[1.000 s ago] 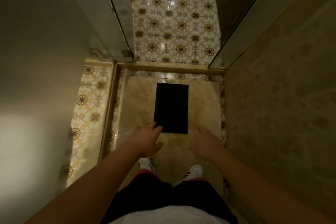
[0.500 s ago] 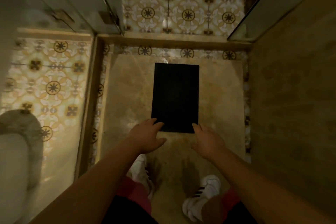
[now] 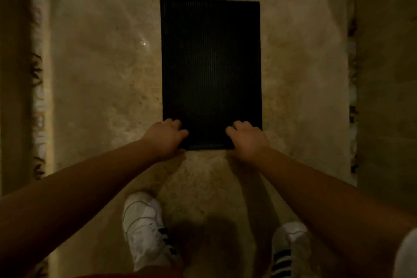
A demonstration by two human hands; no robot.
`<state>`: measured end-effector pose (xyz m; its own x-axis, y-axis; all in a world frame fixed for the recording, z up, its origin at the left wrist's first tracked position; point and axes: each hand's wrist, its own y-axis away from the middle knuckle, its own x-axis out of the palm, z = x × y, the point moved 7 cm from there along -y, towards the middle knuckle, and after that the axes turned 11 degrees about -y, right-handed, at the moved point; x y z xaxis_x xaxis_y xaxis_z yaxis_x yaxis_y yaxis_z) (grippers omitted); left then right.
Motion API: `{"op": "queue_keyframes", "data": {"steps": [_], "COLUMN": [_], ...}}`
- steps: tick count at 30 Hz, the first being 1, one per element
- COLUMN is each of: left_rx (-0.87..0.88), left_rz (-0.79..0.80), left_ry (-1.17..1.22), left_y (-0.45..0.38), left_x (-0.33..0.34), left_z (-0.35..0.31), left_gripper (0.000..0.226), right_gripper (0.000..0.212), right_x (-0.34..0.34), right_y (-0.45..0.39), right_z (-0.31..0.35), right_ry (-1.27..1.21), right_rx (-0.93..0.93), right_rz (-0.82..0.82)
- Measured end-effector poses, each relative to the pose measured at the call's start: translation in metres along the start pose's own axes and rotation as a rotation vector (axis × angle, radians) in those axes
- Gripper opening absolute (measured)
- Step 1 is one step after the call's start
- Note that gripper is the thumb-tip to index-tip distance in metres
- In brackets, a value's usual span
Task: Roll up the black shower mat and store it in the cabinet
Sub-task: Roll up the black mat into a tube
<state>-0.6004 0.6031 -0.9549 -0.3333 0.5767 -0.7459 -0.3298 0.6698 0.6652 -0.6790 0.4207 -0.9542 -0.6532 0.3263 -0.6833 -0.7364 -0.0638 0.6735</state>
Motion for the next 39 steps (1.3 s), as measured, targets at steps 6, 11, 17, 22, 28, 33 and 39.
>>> {"op": "queue_keyframes", "data": {"steps": [6,11,17,22,28,33,39], "left_rx": [0.006,0.072,0.095,0.032,-0.033,-0.085,-0.085], "left_rz": [-0.121,-0.131,-0.279,-0.292,-0.264,-0.216,-0.176], "left_ry": [-0.050,0.044,0.082,-0.062,-0.248,-0.243,-0.220], "left_y": [-0.003,0.001,0.014,0.016,0.016,0.004,0.000], "left_x": [0.008,-0.002,0.002,-0.001,-0.008,-0.010,-0.001], "left_z": [-0.003,0.006,0.006,0.004,-0.007,-0.009,-0.011], "left_gripper": [0.044,0.033,0.052,0.052,0.056,0.054,0.055], "right_gripper": [0.050,0.040,0.017,0.019,0.029,0.046,0.063], "right_x": [0.008,-0.005,-0.011,-0.019,-0.016,-0.006,-0.002], "right_y": [-0.014,-0.018,-0.030,-0.017,-0.007,0.003,0.002], "right_z": [-0.006,-0.024,-0.028,-0.019,-0.013,-0.013,-0.015], "right_ry": [0.068,-0.180,-0.325,-0.137,0.024,0.108,0.142], "right_rx": [-0.098,-0.128,-0.070,-0.145,-0.177,-0.194,-0.116], "right_rz": [-0.050,0.030,-0.107,-0.264,-0.252,-0.178,-0.108]}}
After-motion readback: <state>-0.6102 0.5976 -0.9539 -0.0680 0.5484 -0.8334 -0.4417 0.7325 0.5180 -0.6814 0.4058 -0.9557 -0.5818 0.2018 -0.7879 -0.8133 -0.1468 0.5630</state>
